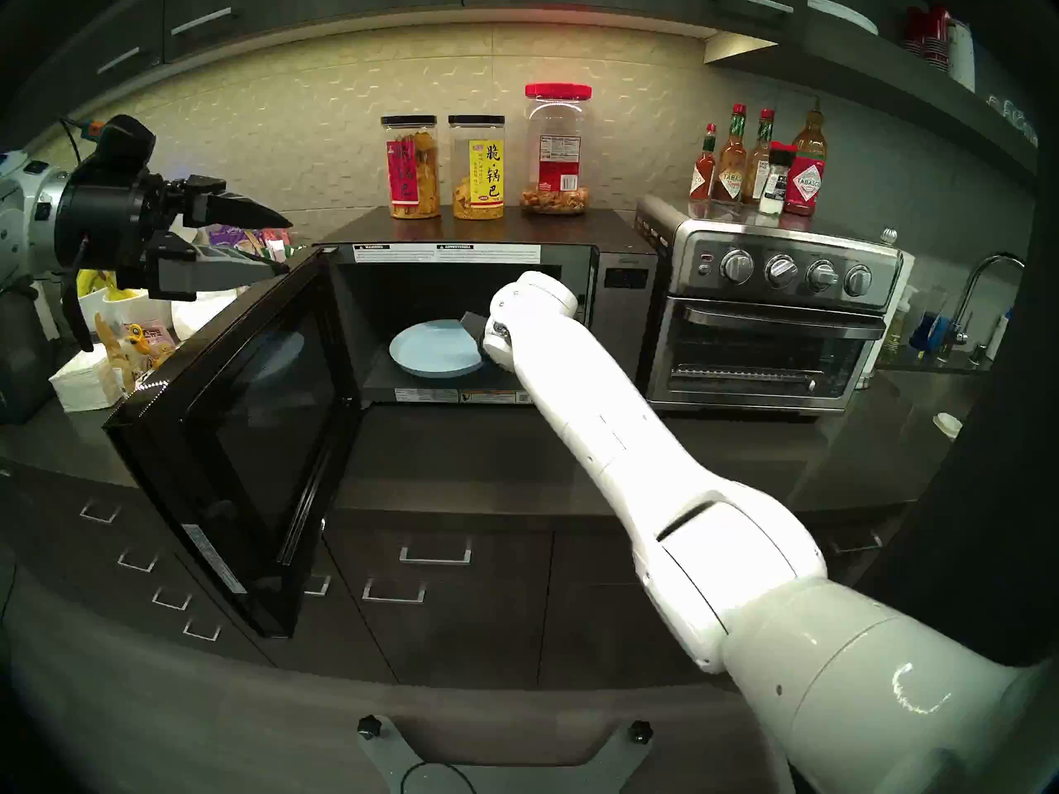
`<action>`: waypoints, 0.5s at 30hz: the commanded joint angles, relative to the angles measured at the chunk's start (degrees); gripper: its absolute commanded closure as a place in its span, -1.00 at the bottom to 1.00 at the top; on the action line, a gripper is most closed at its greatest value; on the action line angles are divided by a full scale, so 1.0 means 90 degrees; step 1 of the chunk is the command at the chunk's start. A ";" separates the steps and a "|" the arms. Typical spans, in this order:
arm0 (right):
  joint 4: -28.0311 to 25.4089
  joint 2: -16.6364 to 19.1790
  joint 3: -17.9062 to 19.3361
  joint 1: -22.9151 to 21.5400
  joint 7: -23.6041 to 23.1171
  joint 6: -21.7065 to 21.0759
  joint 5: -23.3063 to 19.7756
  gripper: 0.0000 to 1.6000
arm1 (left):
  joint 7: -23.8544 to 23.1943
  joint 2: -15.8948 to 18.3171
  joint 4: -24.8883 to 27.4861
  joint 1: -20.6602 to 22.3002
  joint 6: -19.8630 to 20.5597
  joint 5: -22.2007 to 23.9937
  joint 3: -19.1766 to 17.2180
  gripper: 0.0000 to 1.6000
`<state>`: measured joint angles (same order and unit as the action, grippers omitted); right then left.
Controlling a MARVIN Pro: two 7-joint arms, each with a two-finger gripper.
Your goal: Open the microwave, put the plate inside, and close the door
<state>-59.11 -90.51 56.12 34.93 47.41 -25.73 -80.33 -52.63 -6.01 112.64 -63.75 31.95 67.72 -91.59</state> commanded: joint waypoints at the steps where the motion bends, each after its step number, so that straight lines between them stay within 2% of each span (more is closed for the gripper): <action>1: 0.0202 -0.0234 -0.0054 -0.0293 -0.0052 0.0136 0.0106 1.00 | 0.0021 -0.0016 0.0027 -0.0350 -0.0002 0.0009 -0.0456 -1.00; 15: 0.1096 -0.0513 -0.0126 -0.0586 -0.0319 0.0433 0.0303 1.00 | -0.0020 -0.0453 0.0133 -0.0834 0.0266 -0.0287 -0.1157 -1.00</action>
<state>-50.06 -93.16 54.74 33.06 45.64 -23.11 -77.97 -52.47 -8.22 113.53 -69.61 33.58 65.78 -98.73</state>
